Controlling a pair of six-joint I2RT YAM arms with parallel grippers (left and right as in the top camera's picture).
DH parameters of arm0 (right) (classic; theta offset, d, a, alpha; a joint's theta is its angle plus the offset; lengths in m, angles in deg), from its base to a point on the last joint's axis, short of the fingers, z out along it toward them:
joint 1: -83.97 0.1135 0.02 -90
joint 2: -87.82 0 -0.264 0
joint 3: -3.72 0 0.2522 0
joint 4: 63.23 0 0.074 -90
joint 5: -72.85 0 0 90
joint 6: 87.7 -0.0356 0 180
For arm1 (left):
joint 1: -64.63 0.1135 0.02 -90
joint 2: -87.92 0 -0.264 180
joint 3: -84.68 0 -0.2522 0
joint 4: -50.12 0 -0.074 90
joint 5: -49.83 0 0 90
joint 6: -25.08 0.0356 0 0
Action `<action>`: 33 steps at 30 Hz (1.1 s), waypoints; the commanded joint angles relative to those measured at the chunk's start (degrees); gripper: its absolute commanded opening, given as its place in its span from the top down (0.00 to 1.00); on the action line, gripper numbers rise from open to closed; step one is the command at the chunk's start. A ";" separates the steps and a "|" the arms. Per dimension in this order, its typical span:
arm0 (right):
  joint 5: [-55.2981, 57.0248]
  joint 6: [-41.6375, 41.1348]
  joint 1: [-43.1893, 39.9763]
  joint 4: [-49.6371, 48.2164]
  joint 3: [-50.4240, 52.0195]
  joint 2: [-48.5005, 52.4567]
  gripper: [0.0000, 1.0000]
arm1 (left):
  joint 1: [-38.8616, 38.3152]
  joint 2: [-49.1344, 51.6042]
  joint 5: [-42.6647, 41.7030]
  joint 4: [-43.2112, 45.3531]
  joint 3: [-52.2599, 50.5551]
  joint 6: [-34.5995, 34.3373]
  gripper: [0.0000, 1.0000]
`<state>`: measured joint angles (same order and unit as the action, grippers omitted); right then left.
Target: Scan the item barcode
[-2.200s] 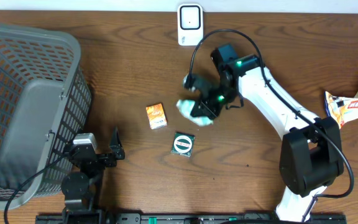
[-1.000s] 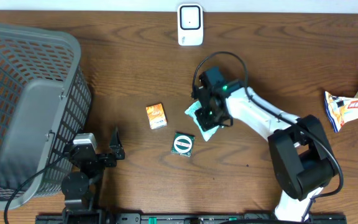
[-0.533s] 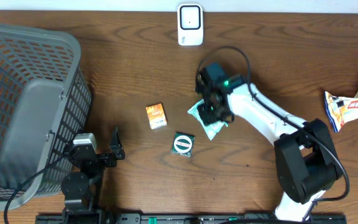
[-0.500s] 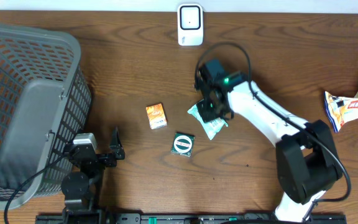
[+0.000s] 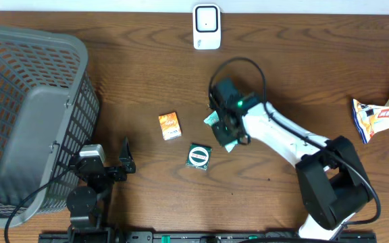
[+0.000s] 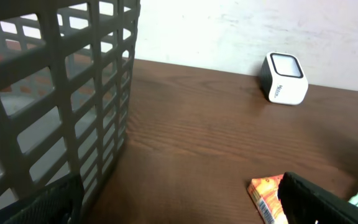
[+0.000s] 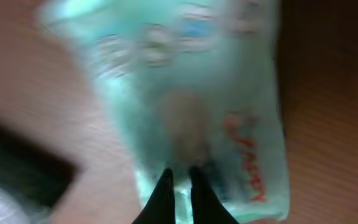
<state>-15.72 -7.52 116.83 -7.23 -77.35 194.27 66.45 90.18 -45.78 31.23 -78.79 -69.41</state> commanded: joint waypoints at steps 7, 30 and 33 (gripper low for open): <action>11.15 -2.97 0.15 3.21 -4.48 -0.28 0.82 | 0.09 -0.04 -0.31 -1.29 -1.20 -0.50 0.02; 23.93 9.94 7.63 -3.56 5.46 -0.37 0.08 | 0.09 -0.04 -0.33 -1.29 -1.20 -0.48 0.02; 25.35 11.26 7.74 -7.56 9.14 -0.37 0.01 | 0.09 -0.04 -0.31 -1.29 -1.20 -0.48 0.02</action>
<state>3.93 1.53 124.57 -13.33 -72.01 193.05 66.45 90.18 -45.80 31.19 -78.79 -69.41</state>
